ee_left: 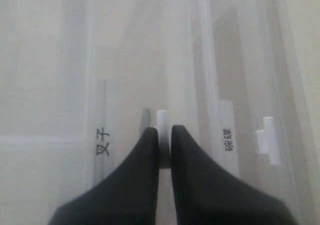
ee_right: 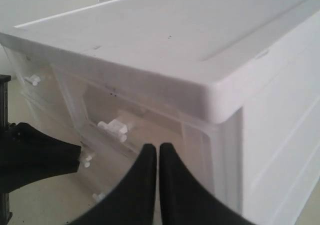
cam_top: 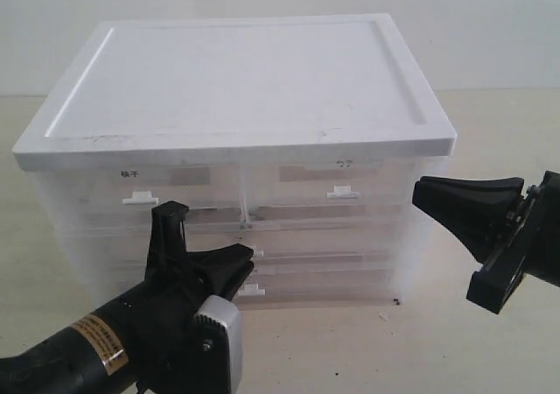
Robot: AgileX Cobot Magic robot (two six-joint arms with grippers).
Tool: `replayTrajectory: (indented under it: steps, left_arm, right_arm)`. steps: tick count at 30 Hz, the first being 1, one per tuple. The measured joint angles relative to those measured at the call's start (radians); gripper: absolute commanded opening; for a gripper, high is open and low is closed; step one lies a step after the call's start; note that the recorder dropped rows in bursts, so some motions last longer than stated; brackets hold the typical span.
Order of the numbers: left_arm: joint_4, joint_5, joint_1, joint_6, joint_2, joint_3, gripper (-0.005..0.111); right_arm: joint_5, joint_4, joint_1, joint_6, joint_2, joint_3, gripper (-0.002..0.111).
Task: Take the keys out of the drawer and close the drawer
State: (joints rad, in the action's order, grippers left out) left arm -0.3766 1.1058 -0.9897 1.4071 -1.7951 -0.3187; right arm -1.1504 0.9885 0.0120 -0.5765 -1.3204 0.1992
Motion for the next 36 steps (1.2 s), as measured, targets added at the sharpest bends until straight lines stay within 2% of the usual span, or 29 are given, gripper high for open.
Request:
replayTrajectory:
  steps: [1,5,6,10,17,23,26,28,33,36]
  left_arm:
    - [-0.060,0.004,-0.044,0.028,0.000,0.003,0.004]
    - [-0.200,0.018,-0.134,0.089,0.000,0.004,0.004]
    - [-0.248,0.023,-0.178,0.101,0.000,0.006,0.004]
    - [-0.346,0.031,-0.287,0.113,0.000,0.007,0.004]
    - [-0.447,-0.014,-0.399,0.165,0.000,0.007,0.004]
    - [-0.493,0.015,-0.497,0.165,0.000,0.007,0.004]
    - [-0.494,0.078,-0.542,0.092,0.000,0.007,0.007]
    - [-0.494,0.089,-0.554,-0.004,0.000,0.007,0.014]
    - [-0.515,0.093,-0.558,-0.260,0.051,0.007,0.033]
    - [-0.535,0.095,-0.558,-0.360,0.118,0.000,0.034]
  right_arm:
    - [0.000,0.000,0.000,0.000,0.000,0.000,0.000]
    - [0.000,0.000,0.000,0.000,0.000,0.000,0.000]
    - [0.000,0.000,0.000,0.000,0.000,0.000,0.000]
    - [0.010,0.000,0.000,0.000,0.000,0.000,0.000]
    - [0.010,0.000,0.000,0.000,0.000,0.000,0.000]
    - [0.010,0.000,0.000,0.000,0.000,0.000,0.000]
    - [0.010,0.000,0.000,0.000,0.000,0.000,0.000]
    - [0.010,0.000,0.000,0.000,0.000,0.000,0.000]
    - [0.012,0.000,0.000,0.000,0.000,0.000,0.000]
    - [0.012,0.000,0.000,0.000,0.000,0.000,0.000]
